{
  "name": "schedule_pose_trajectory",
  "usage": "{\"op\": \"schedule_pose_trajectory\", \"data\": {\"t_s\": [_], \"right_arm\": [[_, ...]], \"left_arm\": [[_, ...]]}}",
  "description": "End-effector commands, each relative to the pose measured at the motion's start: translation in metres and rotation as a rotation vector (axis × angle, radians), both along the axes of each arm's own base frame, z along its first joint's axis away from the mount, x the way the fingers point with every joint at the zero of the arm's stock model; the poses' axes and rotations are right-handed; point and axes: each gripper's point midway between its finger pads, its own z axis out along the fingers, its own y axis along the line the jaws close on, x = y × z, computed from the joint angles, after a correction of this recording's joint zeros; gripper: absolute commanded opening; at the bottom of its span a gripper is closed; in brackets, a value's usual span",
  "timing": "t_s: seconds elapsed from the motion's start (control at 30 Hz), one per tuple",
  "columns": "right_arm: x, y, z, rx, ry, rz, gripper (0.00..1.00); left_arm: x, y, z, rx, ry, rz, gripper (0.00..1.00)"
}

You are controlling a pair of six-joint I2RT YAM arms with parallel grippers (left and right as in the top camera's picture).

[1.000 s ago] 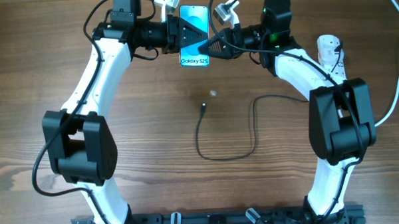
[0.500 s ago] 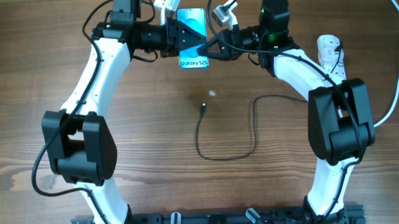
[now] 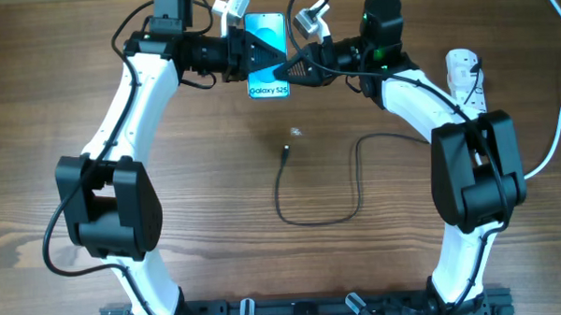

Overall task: Plug charger to phone and switch on socket
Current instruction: 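Lift the phone with both grippers and hold it upright, screen forward, then release the phone from the right gripper and pull it back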

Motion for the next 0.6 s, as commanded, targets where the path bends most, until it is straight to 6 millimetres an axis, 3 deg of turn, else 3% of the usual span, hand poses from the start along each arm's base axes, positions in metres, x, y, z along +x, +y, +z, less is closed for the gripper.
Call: {"op": "schedule_pose_trajectory", "data": {"t_s": [0.0, 0.13, 0.2, 0.27, 0.4, 0.5, 0.57], "right_arm": [[-0.009, -0.002, -0.011, 0.001, 0.038, 0.064, 0.19], [-0.009, -0.002, -0.011, 0.002, 0.035, 0.064, 0.68], [-0.009, -0.002, -0.011, 0.003, 0.034, 0.064, 0.80], [-0.008, -0.003, -0.011, 0.003, 0.034, 0.062, 0.88], [-0.002, -0.011, -0.011, 0.009, 0.011, 0.040, 0.93], [0.004, -0.021, -0.011, 0.024, -0.046, 0.015, 1.00], [0.008, -0.027, -0.012, 0.027, -0.058, 0.000, 1.00]], "left_arm": [[-0.013, 0.005, 0.042, -0.113, -0.060, -0.060, 0.14], [-0.013, 0.006, 0.042, -0.113, -0.061, -0.059, 0.04], [-0.012, 0.006, 0.042, -0.110, -0.064, -0.055, 0.04], [-0.010, 0.007, 0.040, -0.096, -0.067, -0.043, 0.04], [0.002, 0.011, 0.024, -0.004, -0.073, 0.025, 0.04], [0.017, 0.021, -0.004, 0.157, -0.053, 0.133, 0.04], [0.025, 0.034, -0.027, 0.299, -0.028, 0.214, 0.04]]}}
